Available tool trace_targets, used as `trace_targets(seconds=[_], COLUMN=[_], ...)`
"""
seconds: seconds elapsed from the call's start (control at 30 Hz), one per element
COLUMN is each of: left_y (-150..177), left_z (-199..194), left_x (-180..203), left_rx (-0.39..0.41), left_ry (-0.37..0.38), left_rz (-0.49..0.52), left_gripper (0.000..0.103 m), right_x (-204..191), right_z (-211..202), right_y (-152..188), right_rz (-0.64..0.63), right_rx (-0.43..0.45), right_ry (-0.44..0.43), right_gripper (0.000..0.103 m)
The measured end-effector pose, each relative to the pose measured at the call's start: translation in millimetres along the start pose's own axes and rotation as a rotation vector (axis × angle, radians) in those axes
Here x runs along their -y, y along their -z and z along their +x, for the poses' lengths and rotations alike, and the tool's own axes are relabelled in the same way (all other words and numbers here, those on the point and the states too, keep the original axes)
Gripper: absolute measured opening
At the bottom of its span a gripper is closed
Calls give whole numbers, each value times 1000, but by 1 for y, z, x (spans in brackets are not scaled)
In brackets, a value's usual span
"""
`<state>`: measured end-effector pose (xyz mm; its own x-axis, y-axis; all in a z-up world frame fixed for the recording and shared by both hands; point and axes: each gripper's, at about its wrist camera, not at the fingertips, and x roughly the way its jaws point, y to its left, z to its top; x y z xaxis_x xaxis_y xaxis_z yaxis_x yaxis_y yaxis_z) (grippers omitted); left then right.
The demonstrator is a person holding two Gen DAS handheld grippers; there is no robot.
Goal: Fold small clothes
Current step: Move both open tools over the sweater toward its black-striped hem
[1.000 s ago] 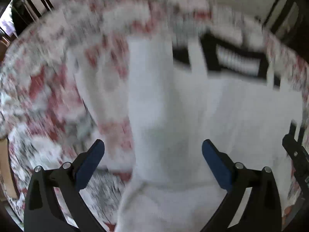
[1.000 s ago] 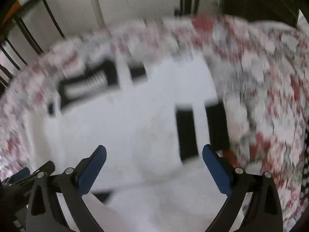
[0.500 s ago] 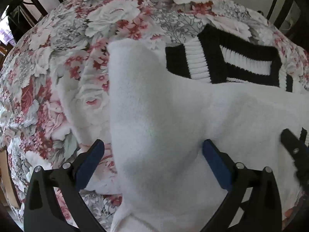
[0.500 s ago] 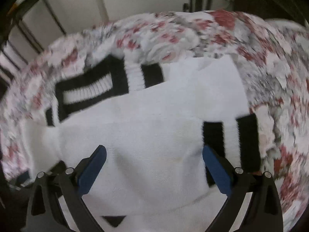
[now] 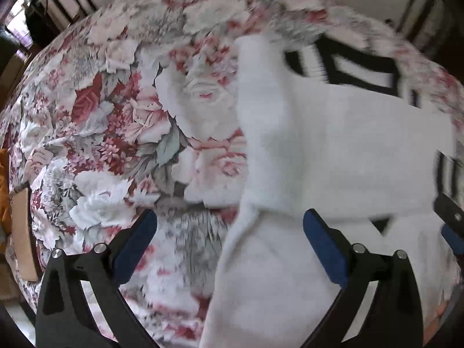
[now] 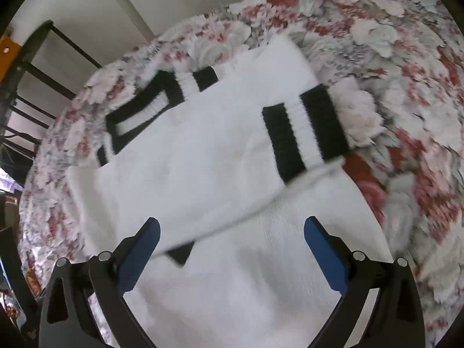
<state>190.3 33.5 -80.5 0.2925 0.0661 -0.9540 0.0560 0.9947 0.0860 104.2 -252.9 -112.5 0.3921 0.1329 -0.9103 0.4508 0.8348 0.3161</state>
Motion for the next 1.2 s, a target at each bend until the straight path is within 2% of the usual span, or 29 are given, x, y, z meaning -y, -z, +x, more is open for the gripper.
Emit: trace_targets(seconds=[0.13,0.2,0.27,0.4,0.43,0.57,0.73,0.9,0.93,1.0,1.03,1.07,1.13,1.2], left_y=[25,48,60,82,77,85,104,105,100,88,78,70,44,21], left_z=[-21,-23,-18,-33,-21,-21,-36,-39,-37,-33,-31,-30,-26,-22], left_x=[-13,-4,-9,-36,-44,-52,-38,-49,-50,-46,-39,-32,-15,-5], left_rx=[-24,-39,-39,-50,-59,-80,-56,-43,-35,-2,22,39,98,127], left_ry=[164,227,260,343,363,405,370,368,335,220,141,95,14,-33], left_rz=[-21,-33,-48,-125,-142,-165,-73,-112,-117,-104,-84,-66,-24,-13], left_gripper=[98,98,98,98,98,98,98,98,98,98,98,98,98,98], right_x=[14,21,26,31,36,54,77,103,104,99,91,84,69,60], right_z=[-20,-33,-45,-57,-61,-78,-97,-108,-109,-114,-117,-119,-120,-118], right_y=[19,26,33,45,48,58,67,73,74,74,73,72,70,68], right_rz=[40,52,50,56,62,79,67,102,114,100,68,40,-6,-23], right_rx=[-15,-8,1,-1,-3,8,23,43,49,78,99,116,137,134], right_ry=[-26,-29,-29,-35,-43,-42,-19,-51,-74,-101,-93,-77,-53,-65], right_gripper=[99,100,100,100,100,100,100,100,100,100,100,99,99,99])
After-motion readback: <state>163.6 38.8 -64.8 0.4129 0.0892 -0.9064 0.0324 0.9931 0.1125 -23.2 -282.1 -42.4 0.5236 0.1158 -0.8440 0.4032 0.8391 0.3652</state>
